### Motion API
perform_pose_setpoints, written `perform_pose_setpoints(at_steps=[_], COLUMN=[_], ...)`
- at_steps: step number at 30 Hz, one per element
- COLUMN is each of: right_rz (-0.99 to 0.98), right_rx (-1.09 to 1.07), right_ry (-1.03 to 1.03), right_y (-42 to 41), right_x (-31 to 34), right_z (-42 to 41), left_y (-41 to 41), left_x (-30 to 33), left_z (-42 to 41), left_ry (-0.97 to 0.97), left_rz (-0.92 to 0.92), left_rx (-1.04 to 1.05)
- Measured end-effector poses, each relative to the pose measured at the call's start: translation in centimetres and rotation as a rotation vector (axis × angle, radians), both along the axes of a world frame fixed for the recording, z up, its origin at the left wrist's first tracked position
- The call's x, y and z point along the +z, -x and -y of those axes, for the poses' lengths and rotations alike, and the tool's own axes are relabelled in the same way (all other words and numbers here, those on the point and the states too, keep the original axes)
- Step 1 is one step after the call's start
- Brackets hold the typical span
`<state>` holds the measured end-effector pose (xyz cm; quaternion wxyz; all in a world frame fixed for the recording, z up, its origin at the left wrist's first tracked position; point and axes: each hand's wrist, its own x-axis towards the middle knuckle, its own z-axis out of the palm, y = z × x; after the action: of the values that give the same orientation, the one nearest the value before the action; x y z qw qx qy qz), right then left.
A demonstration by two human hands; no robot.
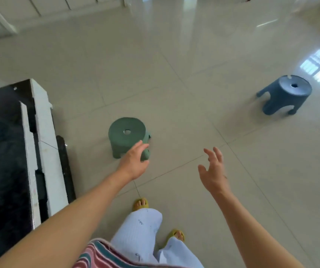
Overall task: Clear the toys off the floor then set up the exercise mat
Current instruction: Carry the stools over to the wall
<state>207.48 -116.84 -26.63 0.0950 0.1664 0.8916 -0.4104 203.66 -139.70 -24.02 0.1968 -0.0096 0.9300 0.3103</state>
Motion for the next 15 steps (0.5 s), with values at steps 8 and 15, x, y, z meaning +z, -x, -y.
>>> perform_pose_setpoints(at_steps=[8, 15], right_rz=[-0.004, 0.039], right_rx=[0.133, 0.153], right_ry=[-0.059, -0.122], right_y=[9.4, 19.3], right_x=[-0.4, -1.0], right_z=[5.3, 10.2], left_y=[7.1, 17.3], left_x=[-2.3, -4.3], left_z=[6.5, 11.5], left_ry=[-0.007, -0.014], left_rz=[0.032, 0.048], left_rx=[0.113, 0.144])
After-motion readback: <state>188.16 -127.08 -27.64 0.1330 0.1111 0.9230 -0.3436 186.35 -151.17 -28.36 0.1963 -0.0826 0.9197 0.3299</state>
